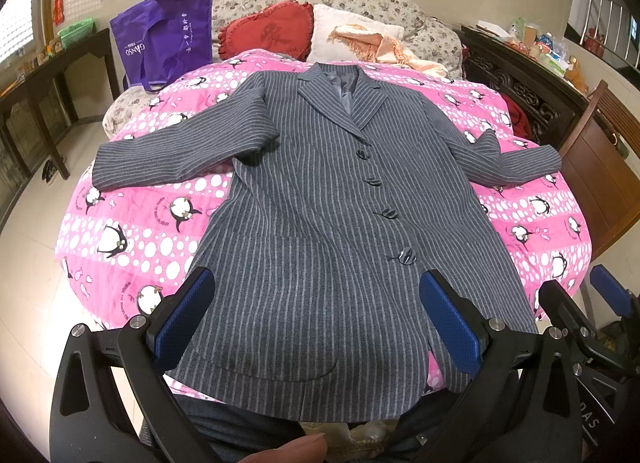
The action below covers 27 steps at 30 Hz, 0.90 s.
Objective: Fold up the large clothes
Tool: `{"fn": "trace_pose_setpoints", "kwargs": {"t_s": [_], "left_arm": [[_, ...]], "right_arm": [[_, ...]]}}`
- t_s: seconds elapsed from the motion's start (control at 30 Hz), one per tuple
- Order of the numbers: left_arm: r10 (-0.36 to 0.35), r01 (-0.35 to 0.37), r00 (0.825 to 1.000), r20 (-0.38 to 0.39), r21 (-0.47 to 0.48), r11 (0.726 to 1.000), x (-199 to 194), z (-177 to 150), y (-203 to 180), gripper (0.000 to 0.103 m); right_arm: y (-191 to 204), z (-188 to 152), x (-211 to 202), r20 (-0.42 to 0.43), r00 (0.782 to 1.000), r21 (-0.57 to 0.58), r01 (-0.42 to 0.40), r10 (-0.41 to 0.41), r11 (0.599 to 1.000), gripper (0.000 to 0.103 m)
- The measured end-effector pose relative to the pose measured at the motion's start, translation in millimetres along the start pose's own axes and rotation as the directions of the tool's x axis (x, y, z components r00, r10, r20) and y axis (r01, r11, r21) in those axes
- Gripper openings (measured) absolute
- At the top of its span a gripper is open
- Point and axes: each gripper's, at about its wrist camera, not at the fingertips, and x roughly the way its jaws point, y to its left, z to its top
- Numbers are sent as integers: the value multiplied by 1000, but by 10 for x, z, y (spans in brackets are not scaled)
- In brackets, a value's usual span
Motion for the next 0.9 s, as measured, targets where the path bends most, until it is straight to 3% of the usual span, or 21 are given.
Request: {"fn": "trace_pose_setpoints", "kwargs": {"t_s": [0.9], "left_arm": [[0, 0, 1000, -2, -2, 1000, 1, 6, 4, 102]], "right_arm": [[12, -29, 25, -9, 1000, 1, -2, 2, 1000, 82]]}}
